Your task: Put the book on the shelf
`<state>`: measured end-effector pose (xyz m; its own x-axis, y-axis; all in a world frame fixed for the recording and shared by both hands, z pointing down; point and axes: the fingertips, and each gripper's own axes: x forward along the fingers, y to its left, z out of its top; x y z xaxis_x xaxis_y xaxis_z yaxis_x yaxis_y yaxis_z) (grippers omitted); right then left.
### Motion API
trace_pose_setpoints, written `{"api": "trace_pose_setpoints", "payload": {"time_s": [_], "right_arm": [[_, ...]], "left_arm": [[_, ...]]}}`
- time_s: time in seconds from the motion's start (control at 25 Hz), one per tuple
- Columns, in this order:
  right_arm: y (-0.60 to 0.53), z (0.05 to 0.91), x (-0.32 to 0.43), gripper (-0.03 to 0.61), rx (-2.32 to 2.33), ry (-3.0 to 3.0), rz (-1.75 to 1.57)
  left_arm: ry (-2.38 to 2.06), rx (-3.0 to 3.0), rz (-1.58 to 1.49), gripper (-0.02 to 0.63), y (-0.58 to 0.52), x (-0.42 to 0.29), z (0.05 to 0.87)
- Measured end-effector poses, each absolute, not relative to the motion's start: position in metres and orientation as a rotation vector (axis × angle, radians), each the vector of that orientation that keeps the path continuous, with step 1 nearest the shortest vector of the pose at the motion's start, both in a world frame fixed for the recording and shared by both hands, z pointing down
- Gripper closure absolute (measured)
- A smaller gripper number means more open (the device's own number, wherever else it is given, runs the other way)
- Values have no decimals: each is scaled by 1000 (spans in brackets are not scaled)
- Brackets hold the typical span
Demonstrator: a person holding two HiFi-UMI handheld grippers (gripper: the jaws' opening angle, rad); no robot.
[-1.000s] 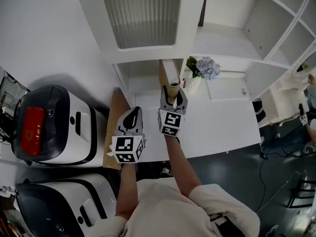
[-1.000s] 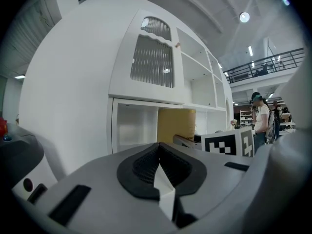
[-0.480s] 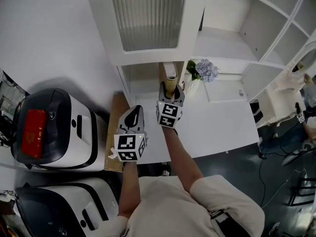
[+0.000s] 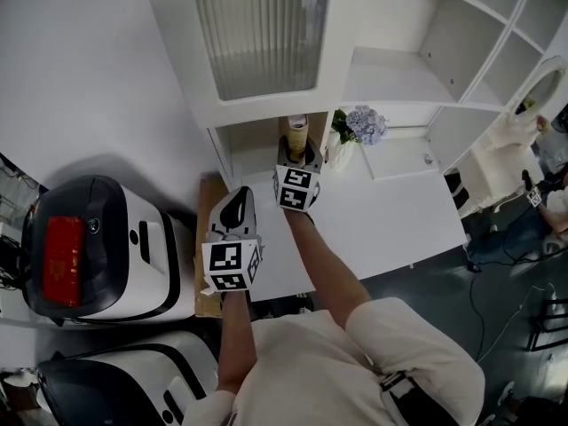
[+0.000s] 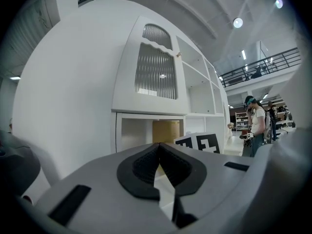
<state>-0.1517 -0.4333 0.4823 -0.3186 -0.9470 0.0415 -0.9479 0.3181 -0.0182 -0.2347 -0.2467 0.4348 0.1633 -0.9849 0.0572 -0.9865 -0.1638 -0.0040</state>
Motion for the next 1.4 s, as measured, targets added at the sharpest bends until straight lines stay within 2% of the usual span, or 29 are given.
{"api": "trace_pose_setpoints", "payload": {"time_s": [0.4, 1.04, 1.12, 1.2, 1.4], "right_arm": [[-479, 485, -155, 348, 1874, -2484, 199], [-508, 487, -170, 348, 1782, -2469, 109], [-510, 491, -170, 341, 1750, -2515, 169], [-508, 495, -173, 297, 1709, -2552, 221], [-497, 491, -172, 290, 1679, -2574, 198]], "left_arm": [[-2031, 2345, 15, 597, -247, -256, 435], [-2034, 2299, 17, 597, -245, -275, 448], [-2029, 2302, 24, 597, -245, -273, 449], [-2026, 2309, 28, 597, -245, -271, 448], [-2010, 2323, 32, 597, -247, -267, 448]]}}
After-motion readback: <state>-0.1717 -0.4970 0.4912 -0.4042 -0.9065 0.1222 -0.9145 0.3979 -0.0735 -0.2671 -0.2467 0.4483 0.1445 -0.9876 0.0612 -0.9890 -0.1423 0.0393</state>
